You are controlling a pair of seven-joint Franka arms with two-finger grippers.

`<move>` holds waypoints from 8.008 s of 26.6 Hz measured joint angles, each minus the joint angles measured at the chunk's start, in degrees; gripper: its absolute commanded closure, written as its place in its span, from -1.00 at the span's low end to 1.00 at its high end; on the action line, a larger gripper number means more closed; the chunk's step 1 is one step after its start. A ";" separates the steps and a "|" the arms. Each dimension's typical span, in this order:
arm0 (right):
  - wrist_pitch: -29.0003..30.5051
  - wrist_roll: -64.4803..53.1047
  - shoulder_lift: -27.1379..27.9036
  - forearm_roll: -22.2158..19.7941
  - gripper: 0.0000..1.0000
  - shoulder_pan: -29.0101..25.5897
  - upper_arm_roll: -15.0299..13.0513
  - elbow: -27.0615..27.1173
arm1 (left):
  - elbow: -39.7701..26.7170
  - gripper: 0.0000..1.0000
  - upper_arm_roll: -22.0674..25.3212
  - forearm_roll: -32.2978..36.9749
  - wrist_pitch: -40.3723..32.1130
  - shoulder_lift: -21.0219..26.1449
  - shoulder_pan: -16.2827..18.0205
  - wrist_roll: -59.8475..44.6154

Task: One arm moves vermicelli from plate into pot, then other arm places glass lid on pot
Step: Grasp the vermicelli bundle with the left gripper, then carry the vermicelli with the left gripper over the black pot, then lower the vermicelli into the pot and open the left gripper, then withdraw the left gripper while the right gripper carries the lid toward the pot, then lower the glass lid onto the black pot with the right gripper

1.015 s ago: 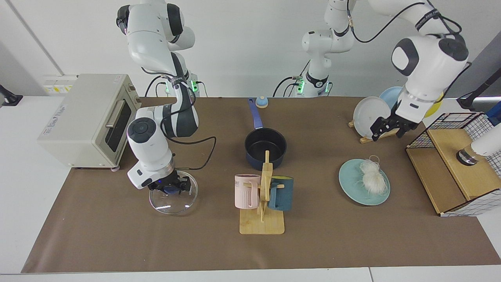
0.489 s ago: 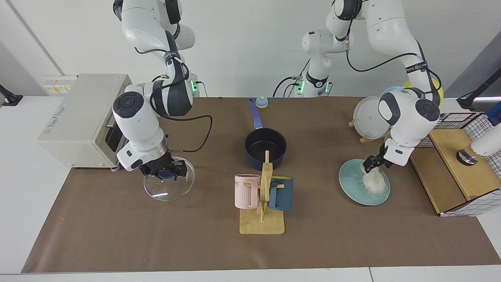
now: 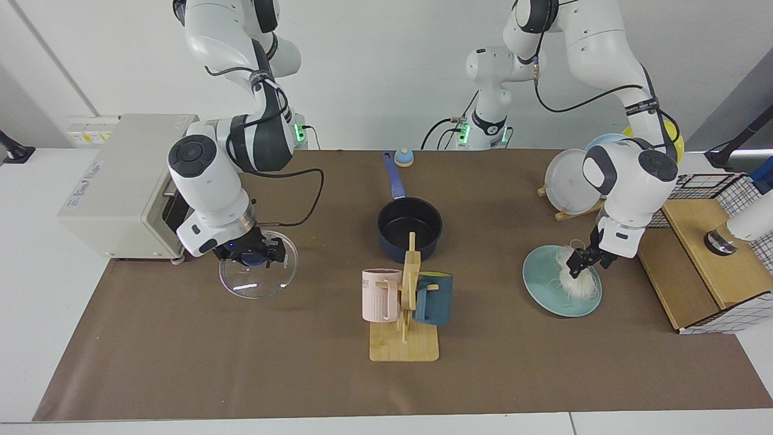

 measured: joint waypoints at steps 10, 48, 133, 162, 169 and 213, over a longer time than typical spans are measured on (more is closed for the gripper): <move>0.00 0.00 -0.36 0.04 1.00 0.09 0.06 -0.75 | -0.04 -0.93 -0.63 -0.03 1.77 1.96 -0.12 -0.83; 0.00 0.00 -0.77 0.04 1.00 -0.02 0.01 -1.33 | 12.67 1.00 -20.25 0.04 -24.72 -7.08 -1.23 -19.09; 0.00 2.07 -0.83 3.14 1.00 1.59 0.21 -1.33 | 12.36 -1.00 -33.91 9.27 -24.37 -6.25 -1.12 -35.23; 1.22 29.08 -1.52 3.15 1.00 24.22 0.77 -0.16 | 15.81 -1.00 -10.55 0.91 -41.27 -22.74 -0.54 -5.64; 1.22 34.08 -1.26 3.04 1.00 29.22 0.73 0.80 | 15.74 -1.00 -7.77 -4.47 -41.39 -23.15 -0.54 -2.85; 8.60 37.86 2.12 1.92 1.00 33.13 -0.84 -2.79 | 10.35 -1.00 -7.44 -2.33 -41.87 -24.10 -2.52 5.41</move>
